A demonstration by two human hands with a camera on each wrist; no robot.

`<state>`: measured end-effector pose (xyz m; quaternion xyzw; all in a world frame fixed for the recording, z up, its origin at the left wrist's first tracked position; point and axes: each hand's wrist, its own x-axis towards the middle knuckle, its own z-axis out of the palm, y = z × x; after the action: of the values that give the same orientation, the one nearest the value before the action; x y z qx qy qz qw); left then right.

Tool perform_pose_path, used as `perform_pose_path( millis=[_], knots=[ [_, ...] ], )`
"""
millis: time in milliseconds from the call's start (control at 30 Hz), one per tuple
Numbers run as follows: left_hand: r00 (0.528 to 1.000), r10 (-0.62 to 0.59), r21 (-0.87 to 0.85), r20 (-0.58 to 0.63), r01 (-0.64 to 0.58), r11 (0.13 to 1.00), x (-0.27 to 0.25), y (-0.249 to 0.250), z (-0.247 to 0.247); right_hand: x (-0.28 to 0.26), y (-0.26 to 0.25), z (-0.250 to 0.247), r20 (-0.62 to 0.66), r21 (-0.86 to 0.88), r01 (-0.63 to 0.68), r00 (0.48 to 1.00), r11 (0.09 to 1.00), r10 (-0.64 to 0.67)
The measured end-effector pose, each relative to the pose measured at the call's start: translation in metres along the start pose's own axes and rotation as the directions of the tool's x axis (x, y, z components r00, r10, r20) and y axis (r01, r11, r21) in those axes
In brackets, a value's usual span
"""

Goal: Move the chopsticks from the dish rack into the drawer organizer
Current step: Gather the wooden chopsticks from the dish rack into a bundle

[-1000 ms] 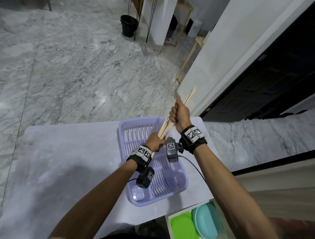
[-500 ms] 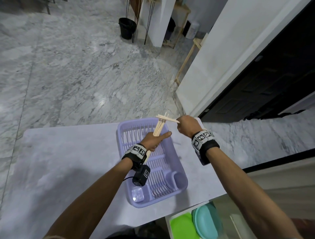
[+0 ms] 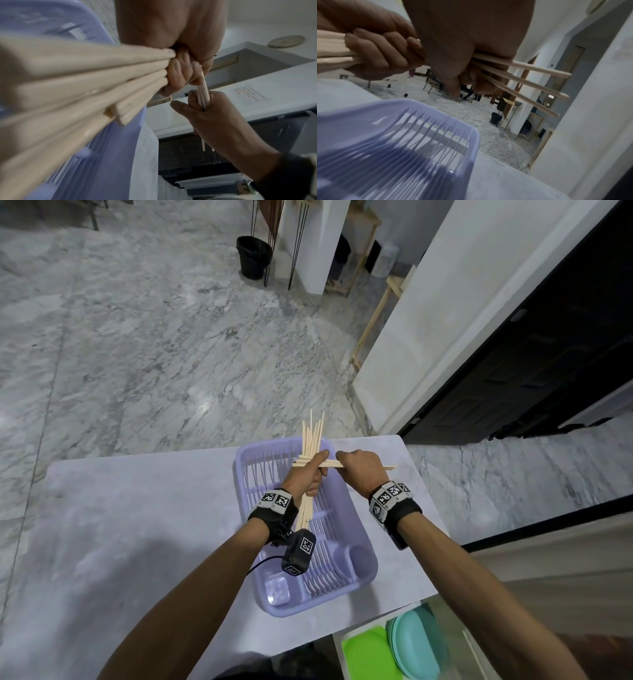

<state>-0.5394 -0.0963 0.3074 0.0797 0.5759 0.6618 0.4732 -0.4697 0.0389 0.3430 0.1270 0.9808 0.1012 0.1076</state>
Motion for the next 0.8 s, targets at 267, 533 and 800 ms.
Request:
perform_pose_path(
  millis=[267, 533, 800],
  knots=[
    [0.994, 0.03, -0.002, -0.106, -0.03, 1.0, 0.004, -0.002, -0.001, -0.001, 0.001, 0.011, 0.016, 0.37, -0.137, 0.99, 0.919, 0.141],
    [0.97, 0.04, -0.065, -0.241, -0.057, 0.996, 0.015, -0.007, -0.029, -0.015, 0.006, -0.001, -0.015, 0.958, -0.075, 0.951, 0.275, 0.31],
    [0.955, 0.027, -0.124, -0.296, -0.066, 0.99, 0.009, -0.003, -0.023, -0.023, -0.032, 0.024, 0.315, 0.944, -0.224, 0.835, -0.243, 0.452]
  ],
)
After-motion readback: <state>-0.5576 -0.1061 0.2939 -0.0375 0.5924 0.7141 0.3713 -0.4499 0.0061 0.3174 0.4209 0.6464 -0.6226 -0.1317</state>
